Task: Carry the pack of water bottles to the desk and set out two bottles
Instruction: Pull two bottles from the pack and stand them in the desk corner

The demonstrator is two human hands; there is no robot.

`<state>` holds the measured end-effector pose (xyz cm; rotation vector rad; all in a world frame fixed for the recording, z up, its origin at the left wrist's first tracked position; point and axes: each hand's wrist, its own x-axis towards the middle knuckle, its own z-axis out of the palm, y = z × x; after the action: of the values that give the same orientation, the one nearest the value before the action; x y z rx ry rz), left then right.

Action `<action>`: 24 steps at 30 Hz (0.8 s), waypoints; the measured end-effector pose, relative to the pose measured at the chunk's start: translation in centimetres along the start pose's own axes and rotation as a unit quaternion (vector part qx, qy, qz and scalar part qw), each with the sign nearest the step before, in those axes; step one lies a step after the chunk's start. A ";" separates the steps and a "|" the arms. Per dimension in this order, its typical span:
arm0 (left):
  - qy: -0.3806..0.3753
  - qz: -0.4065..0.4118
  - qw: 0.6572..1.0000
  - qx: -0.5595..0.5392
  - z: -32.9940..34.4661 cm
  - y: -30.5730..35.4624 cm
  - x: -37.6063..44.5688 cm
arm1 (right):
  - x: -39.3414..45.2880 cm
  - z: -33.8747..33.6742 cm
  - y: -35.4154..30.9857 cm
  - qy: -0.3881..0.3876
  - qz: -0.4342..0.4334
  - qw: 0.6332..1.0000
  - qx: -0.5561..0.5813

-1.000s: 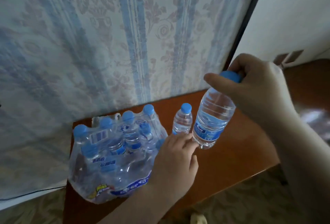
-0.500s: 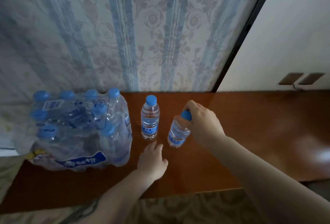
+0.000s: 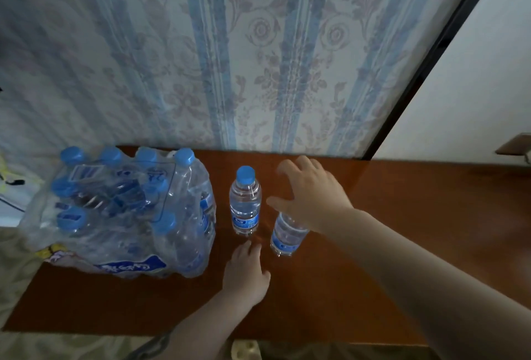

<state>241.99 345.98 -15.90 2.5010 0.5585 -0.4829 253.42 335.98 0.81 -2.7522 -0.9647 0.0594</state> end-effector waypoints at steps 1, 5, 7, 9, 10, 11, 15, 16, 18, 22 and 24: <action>0.009 0.000 1.000 0.009 0.4 -0.3 0.0 | 0.6 0.0 -0.7 0.002 -0.027 0.999 0.021; 0.065 0.005 0.998 0.019 1.8 -0.9 -0.1 | 3.1 0.8 -3.7 -0.069 -0.087 0.992 0.053; 0.064 0.012 0.998 0.016 2.2 -0.9 -0.2 | 3.8 0.9 -4.3 -0.084 -0.071 0.992 0.054; 0.059 0.008 0.998 0.021 2.6 -0.8 -0.6 | 4.3 1.0 -4.3 -0.095 -0.063 0.991 0.063; 0.057 0.005 0.998 0.025 2.9 -0.5 -0.7 | 4.5 0.9 -4.1 -0.106 -0.065 0.990 0.066; 0.056 0.004 0.998 0.027 3.2 -0.3 -0.9 | 4.7 0.8 -3.8 -0.116 -0.065 0.989 0.070; 0.061 -0.004 0.997 0.041 4.8 1.8 -1.8 | 5.2 -0.4 -0.6 -0.120 -0.023 0.986 0.109; 0.063 -0.004 0.997 0.040 5.3 2.3 -2.2 | 5.1 -0.7 0.5 -0.119 -0.006 0.985 0.125; 0.065 -0.001 0.997 0.039 6.3 3.5 -2.9 | 4.3 -1.4 2.8 -0.107 0.010 0.984 0.144; 0.047 0.025 0.998 0.043 7.4 6.6 -2.8 | 2.5 -2.8 8.0 -0.076 0.017 0.989 0.128; 0.049 0.041 0.997 0.046 7.7 8.7 -2.4 | 1.5 -3.4 11.1 -0.070 0.030 0.990 0.115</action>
<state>242.42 334.25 -17.38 2.6355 0.4791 -0.3655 261.75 327.84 1.71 -2.5894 -0.8490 0.3561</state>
